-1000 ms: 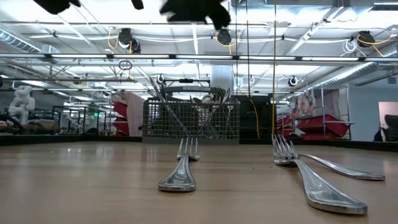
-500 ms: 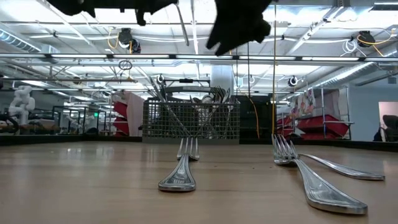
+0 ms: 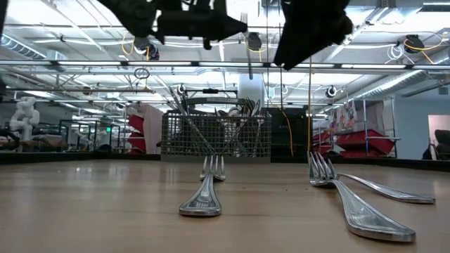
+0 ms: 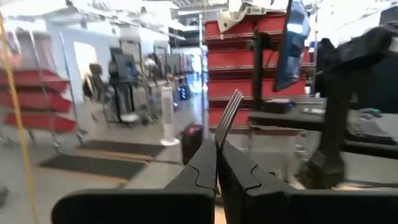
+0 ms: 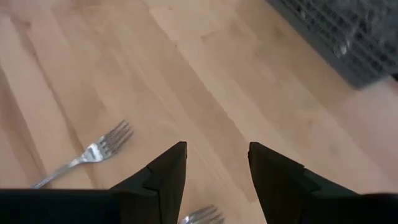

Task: Sort silverware
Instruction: Put the silver fork into the utensil holder

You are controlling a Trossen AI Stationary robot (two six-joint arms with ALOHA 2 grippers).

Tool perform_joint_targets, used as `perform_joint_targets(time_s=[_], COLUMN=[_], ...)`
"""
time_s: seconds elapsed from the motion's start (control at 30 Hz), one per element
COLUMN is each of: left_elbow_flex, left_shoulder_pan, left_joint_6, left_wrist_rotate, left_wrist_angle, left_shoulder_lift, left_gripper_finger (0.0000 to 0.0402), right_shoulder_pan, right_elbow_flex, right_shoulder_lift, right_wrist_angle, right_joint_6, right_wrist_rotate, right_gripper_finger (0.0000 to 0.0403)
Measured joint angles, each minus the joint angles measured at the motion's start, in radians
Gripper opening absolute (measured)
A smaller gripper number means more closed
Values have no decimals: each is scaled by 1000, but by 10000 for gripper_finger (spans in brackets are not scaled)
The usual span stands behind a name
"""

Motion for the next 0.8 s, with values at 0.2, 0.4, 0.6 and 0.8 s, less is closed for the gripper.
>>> perform_joint_targets(time_s=[0.2, 0.4, 0.6, 0.8], left_elbow_flex=[183, 344, 433, 437], left_shoulder_pan=[48, 121, 156, 160], left_joint_6=[81, 96, 89, 145], left_wrist_rotate=[2, -1, 20, 12], left_wrist_angle=[-28, -11, -24, -58], left_shoulder_lift=[163, 277, 383, 474], left_gripper_finger=[5, 5, 5, 5], right_shoulder_pan=[88, 164, 217, 242], right_elbow_flex=[-55, -108, -136, -137], right_shoulder_lift=[0, 0, 0, 0], right_wrist_angle=[0, -3, -7, -16], right_joint_6=[190, 365, 502, 573], right_wrist_rotate=[12, 24, 87, 101], right_gripper_finger=[164, 164, 164, 164])
